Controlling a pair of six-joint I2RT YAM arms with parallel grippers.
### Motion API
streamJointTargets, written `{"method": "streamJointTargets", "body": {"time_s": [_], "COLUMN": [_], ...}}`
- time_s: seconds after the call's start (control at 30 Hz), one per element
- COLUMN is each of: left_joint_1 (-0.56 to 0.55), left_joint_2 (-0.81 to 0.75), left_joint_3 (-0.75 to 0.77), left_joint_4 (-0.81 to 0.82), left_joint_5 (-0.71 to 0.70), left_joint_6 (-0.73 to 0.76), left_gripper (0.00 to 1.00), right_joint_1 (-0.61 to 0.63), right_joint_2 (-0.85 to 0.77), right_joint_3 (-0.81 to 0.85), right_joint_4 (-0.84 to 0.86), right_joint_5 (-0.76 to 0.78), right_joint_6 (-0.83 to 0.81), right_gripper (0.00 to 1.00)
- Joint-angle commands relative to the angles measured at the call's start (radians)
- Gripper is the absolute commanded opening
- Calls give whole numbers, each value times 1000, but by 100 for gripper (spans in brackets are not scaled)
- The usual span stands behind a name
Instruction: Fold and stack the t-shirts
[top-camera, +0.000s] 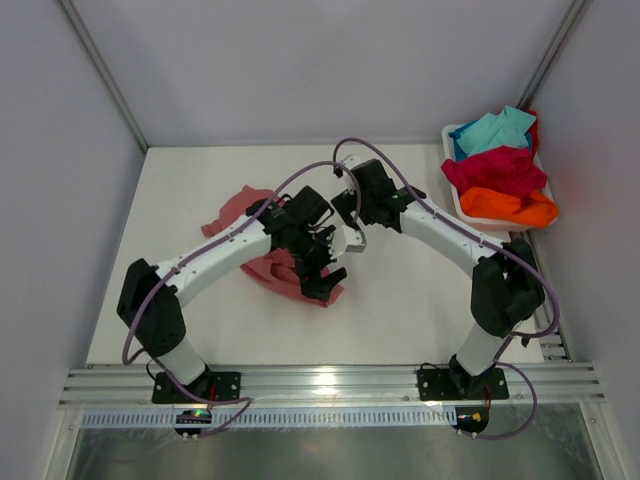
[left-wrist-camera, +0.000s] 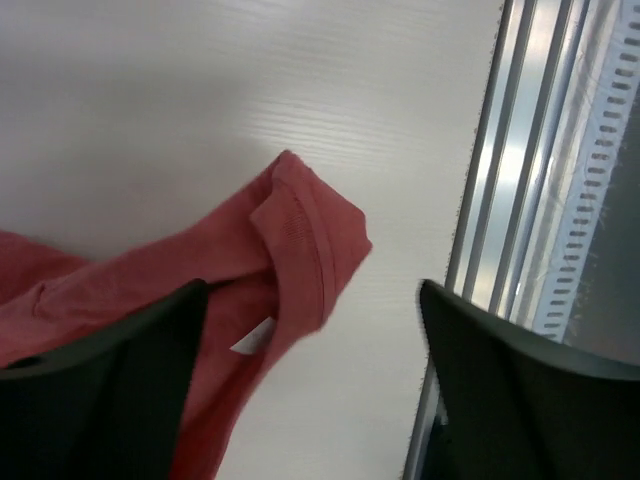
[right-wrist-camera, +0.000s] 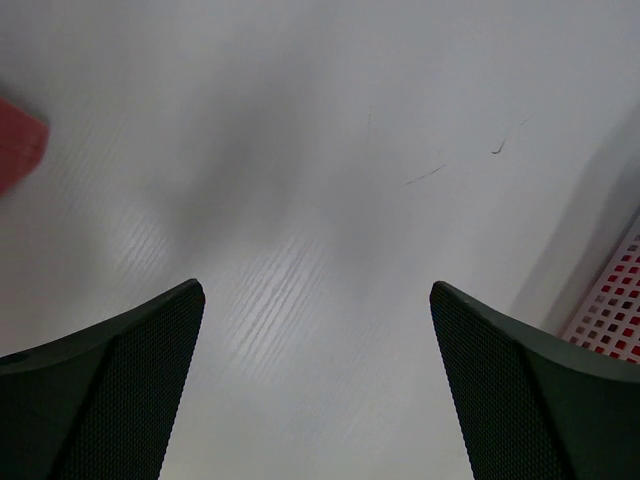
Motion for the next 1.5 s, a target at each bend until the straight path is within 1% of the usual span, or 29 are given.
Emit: {"method": "streamJointTargets", "body": {"time_s": [0.0,0.1,0.2,0.23,0.27,0.3,0.37,0.4,0.47,0.5,0.57,0.6,0.63,0.7,0.73,0.83,0.9,1.03,1.07,1.17,1.23,1.27,1.37,1.4,1.47], "left_joint_1": [-51,-53,-53,-53,-53,-48,-30,2,42,88,137,184,212,261,310,369,386,429,444,482,499,505,553,588,622], "left_joint_2": [38,21,-8,-34,-49,-68,-123,-143,-196,-215,-259,-269,-280,-293,-292,-255,-226,-168,-160,-136,-110,-103,-73,-66,-50], "left_joint_3": [61,65,56,47,41,33,12,7,-1,-5,-25,-34,-44,-70,-76,-80,-79,-77,-76,-74,-74,-74,-77,-76,-77], "left_joint_4": [-37,-9,34,72,92,112,156,166,192,206,262,285,310,376,394,422,425,445,450,460,456,454,447,445,445], "left_joint_5": [-1,-11,-149,-201,-308,-341,-384,-390,-412,-436,-470,-499,-542,-571,-585,-602,-600,-553,-541,-511,-511,-475,-441,-409,-378], "left_joint_6": [-3,-15,-37,-41,-45,-49,-61,-66,-90,-98,-133,-149,-166,-216,-233,-265,-287,-339,-347,-376,-390,-391,-419,-429,-448], "left_gripper": [99,99,99,99,99,99,99,99,99,99,99,99,99,99,99,99,99,99,99,99,99,99,99,99,99], "right_joint_1": [-3,-4,-9,-9,-11,-11,-9,-9,-11,-9,-8,-8,-9,-4,2,23,58,158,199,252,261,264,276,291,310], "right_joint_2": [6,9,14,12,8,5,-18,-31,-72,-86,-103,-115,-120,-133,-138,-140,-130,-92,-86,-54,-38,-22,23,35,73], "right_joint_3": [46,38,40,41,40,40,32,26,0,-11,-21,-23,-23,-35,-41,-69,-77,-83,-84,-72,-58,-52,-11,0,28], "right_joint_4": [2,5,2,-7,-10,-15,-39,-45,-71,-77,-126,-166,-189,-222,-243,-248,-246,-222,-208,-176,-142,-127,-91,-79,-74], "right_joint_5": [43,59,39,20,-42,-75,-160,-272,-381,-470,-558,-633,-676,-748,-794,-799,-778,-663,-597,-548,-549,-549,-544,-523,-501], "right_joint_6": [31,31,31,20,11,8,-21,-37,-86,-97,-155,-170,-193,-253,-271,-316,-333,-353,-347,-330,-298,-284,-262,-259,-269], "right_gripper": [98,99,99,99,99,99,99,99,99,99,98,98,97,96,95,95,95,94,94,93,93,93,93,93,93]}}
